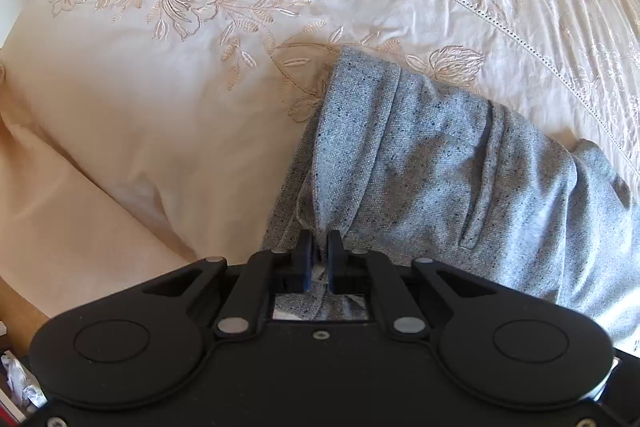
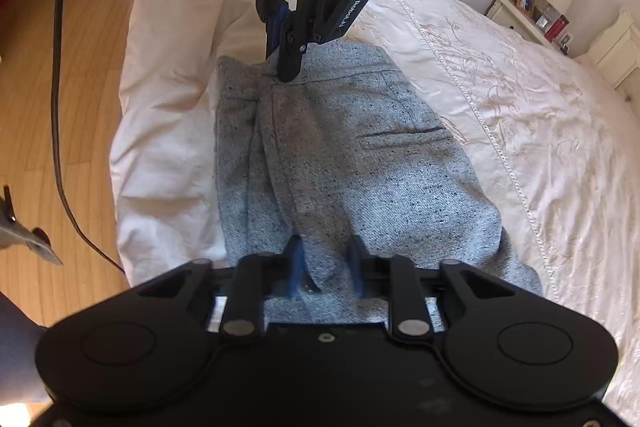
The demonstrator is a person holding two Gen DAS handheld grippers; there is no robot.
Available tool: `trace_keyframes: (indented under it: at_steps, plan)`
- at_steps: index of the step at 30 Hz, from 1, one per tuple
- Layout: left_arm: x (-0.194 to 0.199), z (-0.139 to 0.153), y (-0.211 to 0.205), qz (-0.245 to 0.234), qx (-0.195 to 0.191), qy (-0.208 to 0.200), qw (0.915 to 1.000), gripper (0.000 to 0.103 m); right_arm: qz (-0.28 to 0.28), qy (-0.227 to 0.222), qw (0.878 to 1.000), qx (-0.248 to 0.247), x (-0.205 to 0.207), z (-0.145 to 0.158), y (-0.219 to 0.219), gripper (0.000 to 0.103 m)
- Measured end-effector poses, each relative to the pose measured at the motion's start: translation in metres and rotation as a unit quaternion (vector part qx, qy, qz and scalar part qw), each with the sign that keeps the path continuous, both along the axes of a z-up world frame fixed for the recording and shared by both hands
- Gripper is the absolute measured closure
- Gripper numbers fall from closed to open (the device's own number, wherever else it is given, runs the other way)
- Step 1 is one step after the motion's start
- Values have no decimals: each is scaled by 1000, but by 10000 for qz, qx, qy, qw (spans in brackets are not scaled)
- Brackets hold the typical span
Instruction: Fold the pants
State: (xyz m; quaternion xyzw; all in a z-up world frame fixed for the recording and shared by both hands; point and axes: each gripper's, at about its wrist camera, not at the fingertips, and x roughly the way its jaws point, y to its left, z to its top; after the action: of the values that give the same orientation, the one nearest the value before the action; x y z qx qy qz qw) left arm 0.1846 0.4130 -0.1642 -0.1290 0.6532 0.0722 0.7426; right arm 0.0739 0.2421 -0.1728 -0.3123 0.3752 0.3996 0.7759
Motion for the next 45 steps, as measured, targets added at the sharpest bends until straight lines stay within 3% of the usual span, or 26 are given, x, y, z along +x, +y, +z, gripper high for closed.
trace_keyframes:
  at_steps: [2, 6, 9, 13, 15, 18, 20, 22, 25, 30, 34, 38, 41, 45]
  plan:
    - [-6, 12, -1, -23, 27, -133, 9999, 94, -282, 359, 9979, 462, 4, 19, -9, 98]
    - [-22, 25, 2, -58, 1, -187, 9998, 94, -632, 822, 9903, 926, 2, 36, -20, 98]
    - [-38, 17, 5, 8, 16, 22, 10000, 94, -555, 1150, 9895, 675, -3, 15, -15, 98]
    - [-50, -5, 11, 277, 241, 563, 9977, 94, -383, 1235, 9914, 214, -4, -20, -5, 97]
    - [-51, 10, 7, 291, 456, 305, 9981, 94, -456, 1345, 9896, 229, 3, -22, -3, 97]
    - [-39, 43, -14, -49, 819, -440, 9957, 92, -610, 1534, 9858, 314, 11, -23, -3, 96]
    - [-20, 54, -31, -339, 713, -928, 9926, 91, -643, 1554, 9852, 342, 11, -24, -3, 96]
    - [6, 49, -46, -524, 398, -1037, 9924, 85, -754, 1623, 9831, 388, 7, -22, -7, 95]
    - [30, 21, -61, -594, 97, -757, 9953, 85, -1002, 1821, 9768, 510, 14, -20, -11, 95]
    - [17, -30, -64, -814, 441, 11, 9957, 85, -1121, 2209, 9646, 901, 26, -5, -29, 88]
    - [0, -35, -60, -851, 371, -47, 9957, 87, -1394, 2328, 9539, 1282, 53, 26, -67, 81]
    - [-10, -39, -58, -710, 329, -74, 9969, 87, -2352, 1904, 9368, 1758, 106, 45, -113, 71]
    - [-18, -43, -63, -867, 482, -156, 9949, 88, -3070, 1716, 9208, 1688, 161, 34, -130, 66]
    - [-16, -42, -72, -1007, 648, -202, 9926, 88, -3547, 2050, 8984, 1582, 222, -2, -138, 66]
